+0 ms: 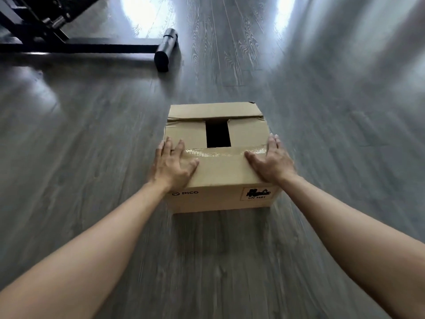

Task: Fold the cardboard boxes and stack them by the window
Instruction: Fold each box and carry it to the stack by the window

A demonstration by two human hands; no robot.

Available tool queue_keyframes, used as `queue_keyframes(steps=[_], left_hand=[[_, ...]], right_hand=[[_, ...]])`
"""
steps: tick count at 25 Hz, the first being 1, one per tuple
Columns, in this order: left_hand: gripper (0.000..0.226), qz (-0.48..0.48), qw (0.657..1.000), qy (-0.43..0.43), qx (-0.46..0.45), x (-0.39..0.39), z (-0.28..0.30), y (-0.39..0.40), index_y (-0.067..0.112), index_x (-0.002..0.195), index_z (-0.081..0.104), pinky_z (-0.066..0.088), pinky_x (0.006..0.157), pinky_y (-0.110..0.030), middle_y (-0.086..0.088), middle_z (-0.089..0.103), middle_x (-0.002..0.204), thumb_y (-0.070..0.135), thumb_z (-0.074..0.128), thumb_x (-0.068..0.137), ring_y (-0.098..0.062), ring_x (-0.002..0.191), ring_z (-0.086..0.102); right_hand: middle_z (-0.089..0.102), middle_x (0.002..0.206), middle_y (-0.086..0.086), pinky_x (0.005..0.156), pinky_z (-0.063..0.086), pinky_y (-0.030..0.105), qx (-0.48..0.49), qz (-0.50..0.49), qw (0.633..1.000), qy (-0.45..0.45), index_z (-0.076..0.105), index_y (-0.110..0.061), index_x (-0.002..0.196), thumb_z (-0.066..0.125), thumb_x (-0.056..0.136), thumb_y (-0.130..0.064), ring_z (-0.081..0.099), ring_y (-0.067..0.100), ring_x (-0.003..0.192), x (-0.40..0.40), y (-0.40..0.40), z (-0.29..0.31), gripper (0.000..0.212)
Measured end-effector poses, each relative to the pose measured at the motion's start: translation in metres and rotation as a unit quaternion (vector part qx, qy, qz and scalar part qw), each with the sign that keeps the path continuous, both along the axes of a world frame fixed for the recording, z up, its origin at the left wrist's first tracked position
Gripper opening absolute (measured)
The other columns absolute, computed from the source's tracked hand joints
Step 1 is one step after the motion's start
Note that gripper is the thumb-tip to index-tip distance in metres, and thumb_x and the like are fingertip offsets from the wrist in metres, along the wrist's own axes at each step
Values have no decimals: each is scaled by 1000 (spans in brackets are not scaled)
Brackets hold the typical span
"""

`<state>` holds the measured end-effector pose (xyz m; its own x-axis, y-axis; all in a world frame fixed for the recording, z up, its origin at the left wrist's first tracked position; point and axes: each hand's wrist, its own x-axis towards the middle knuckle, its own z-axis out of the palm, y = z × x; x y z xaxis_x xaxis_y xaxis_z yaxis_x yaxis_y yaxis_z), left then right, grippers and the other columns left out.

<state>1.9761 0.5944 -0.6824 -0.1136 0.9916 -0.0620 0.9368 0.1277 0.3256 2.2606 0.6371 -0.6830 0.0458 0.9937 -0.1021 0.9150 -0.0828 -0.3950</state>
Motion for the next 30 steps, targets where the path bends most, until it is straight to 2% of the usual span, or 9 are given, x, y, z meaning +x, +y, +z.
queue_keyframes(steps=[4, 7, 12, 16, 19, 21, 23, 26, 30], left_hand=[[95, 9, 1000, -11, -6, 4, 5, -5, 19, 160, 20, -6, 123, -34, -17, 3, 166, 70, 25, 80, -25, 153, -5], [85, 6, 1000, -1, -7, 7, 6, -18, 19, 160, 19, -7, 123, -35, -17, 2, 166, 68, 33, 92, -24, 153, -6], [93, 9, 999, -36, -8, 12, 8, -52, 22, 159, 21, -1, 124, -39, -13, 1, 167, 69, 29, 79, -25, 153, -6], [93, 14, 999, -37, -14, 16, 10, -82, 21, 159, 20, 1, 124, -40, -13, 2, 167, 69, 31, 80, -27, 152, -4], [90, 40, 999, -12, 5, 20, 11, -100, 22, 151, 37, 12, 120, -42, -11, 23, 160, 71, 35, 75, -27, 147, 16], [74, 74, 996, -14, 48, 20, 17, -98, 21, 135, 50, 24, 110, -42, -8, 42, 143, 69, 48, 79, -27, 132, 34], [62, 121, 989, -50, 68, 16, 25, -84, 19, 133, 51, 30, 105, -42, -9, 48, 137, 58, 59, 86, -28, 128, 39], [71, 198, 966, -160, 36, 7, 38, -53, 13, 147, 41, 29, 111, -41, -16, 42, 149, 52, 60, 91, -34, 137, 35], [75, 197, 945, -262, 7, 0, 42, -14, 12, 152, 37, 31, 112, -37, -13, 43, 153, 53, 58, 92, -32, 140, 39]], right_hand=[[8, 167, 6, 113, 32, 49, -23, 1, 1000, -5, 4, -20, 159, 32, 81, -86, 29, 32, 147, 1, 0, -1, 106], [13, 166, 7, 114, 32, 49, -34, 4, 999, -2, 4, -22, 159, 32, 81, -85, 31, 33, 146, 3, -10, 1, 105], [22, 162, 6, 102, 41, 48, -34, 12, 999, -1, 4, -23, 159, 32, 82, -85, 47, 38, 133, 11, -44, 3, 103], [22, 162, 6, 102, 42, 47, -28, 24, 999, -12, 5, -23, 159, 30, 82, -86, 47, 36, 133, 13, -72, 7, 103], [23, 162, 6, 102, 43, 47, -22, 35, 999, -12, 5, -22, 159, 29, 83, -86, 47, 34, 134, 20, -97, 7, 102], [24, 161, 6, 99, 45, 47, -14, 32, 999, -13, 5, -22, 158, 30, 83, -86, 50, 34, 130, 24, -110, 5, 102], [24, 162, 6, 97, 46, 47, -11, 28, 999, -15, 6, -21, 158, 30, 82, -86, 52, 35, 128, 24, -116, 4, 103], [24, 161, 6, 95, 47, 47, -2, 24, 1000, -13, 7, -21, 159, 30, 82, -86, 53, 34, 127, 23, -117, 3, 103], [30, 157, 7, 93, 47, 46, 8, 14, 1000, -11, 8, -21, 158, 33, 82, -84, 56, 35, 122, 21, -118, 0, 102]])
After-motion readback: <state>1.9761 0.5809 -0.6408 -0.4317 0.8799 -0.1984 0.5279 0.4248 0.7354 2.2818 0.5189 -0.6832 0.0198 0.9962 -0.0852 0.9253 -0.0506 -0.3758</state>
